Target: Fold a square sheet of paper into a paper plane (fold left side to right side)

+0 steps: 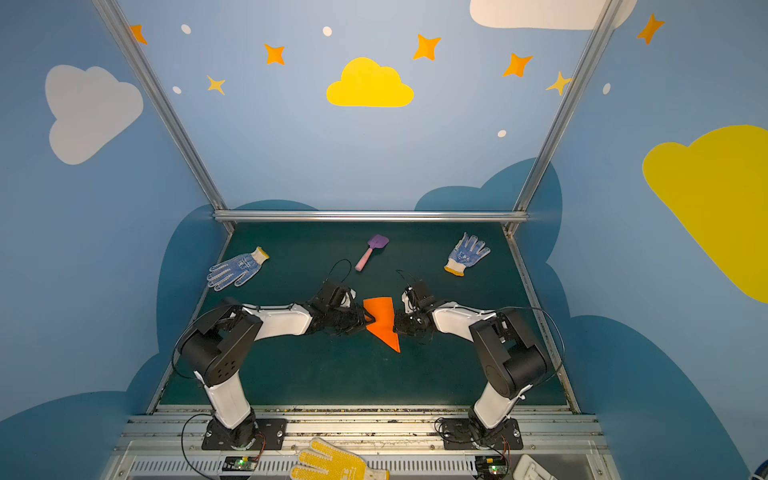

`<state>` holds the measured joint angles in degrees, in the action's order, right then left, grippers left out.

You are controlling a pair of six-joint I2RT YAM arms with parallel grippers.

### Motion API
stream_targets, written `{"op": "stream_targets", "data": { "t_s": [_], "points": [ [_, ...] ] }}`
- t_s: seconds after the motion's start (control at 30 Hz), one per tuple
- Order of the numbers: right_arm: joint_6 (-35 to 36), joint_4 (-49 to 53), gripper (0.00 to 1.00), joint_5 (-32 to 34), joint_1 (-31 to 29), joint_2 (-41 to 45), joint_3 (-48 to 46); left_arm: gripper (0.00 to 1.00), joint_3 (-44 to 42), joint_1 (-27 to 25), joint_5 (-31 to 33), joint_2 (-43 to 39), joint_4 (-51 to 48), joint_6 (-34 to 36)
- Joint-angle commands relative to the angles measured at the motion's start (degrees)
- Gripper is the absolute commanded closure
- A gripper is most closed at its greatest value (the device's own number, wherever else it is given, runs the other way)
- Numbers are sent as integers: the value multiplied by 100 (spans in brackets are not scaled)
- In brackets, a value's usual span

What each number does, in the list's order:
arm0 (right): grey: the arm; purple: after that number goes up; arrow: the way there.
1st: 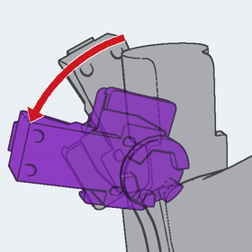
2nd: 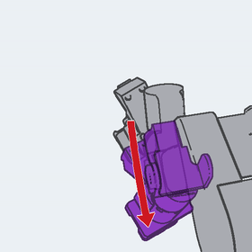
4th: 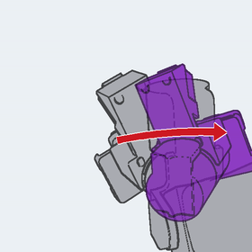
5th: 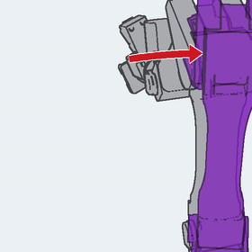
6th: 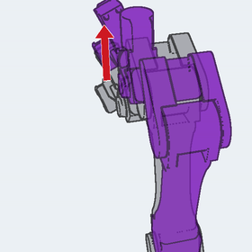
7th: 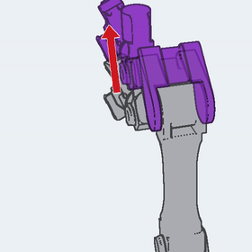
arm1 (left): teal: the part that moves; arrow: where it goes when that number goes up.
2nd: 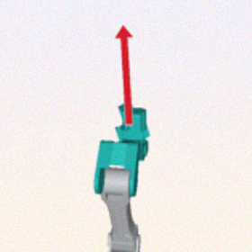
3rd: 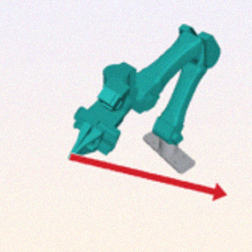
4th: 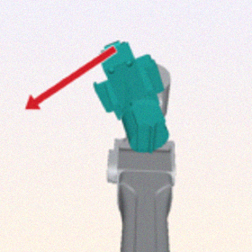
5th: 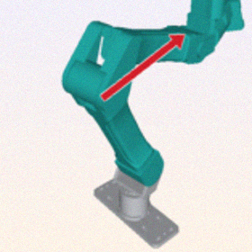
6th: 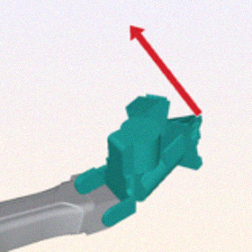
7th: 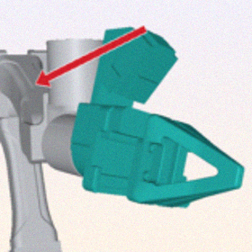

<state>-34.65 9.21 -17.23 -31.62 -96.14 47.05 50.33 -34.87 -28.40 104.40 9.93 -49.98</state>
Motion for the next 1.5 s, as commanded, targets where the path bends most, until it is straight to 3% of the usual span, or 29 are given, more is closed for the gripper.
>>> {"op": "stream_targets", "data": {
  "t_s": [0.0,0.5,0.83,0.97,1.2,1.23,1.37,1.47],
  "points": [
    [73,-16,100,45,33,-133,-46,53,-102,2,-86,162,110,-1],
    [90,-25,100,18,69,-161,-75,61,-101,61,-183,122,415,32],
    [107,-9,100,3,75,-203,-44,76,-87,77,-229,230,548,132],
    [166,63,100,-49,85,-195,47,96,-49,74,-278,249,499,207],
    [709,546,100,-189,-8,565,319,96,-158,45,-165,-42,226,25],
    [823,678,98,-114,-89,716,355,96,-172,32,-118,-125,108,-37],
    [1110,1091,72,306,-474,1097,358,96,-208,-50,154,-441,-353,-251],
    [1163,1251,64,721,-916,1252,299,96,-166,-118,347,-616,-822,-455]
  ]
}}
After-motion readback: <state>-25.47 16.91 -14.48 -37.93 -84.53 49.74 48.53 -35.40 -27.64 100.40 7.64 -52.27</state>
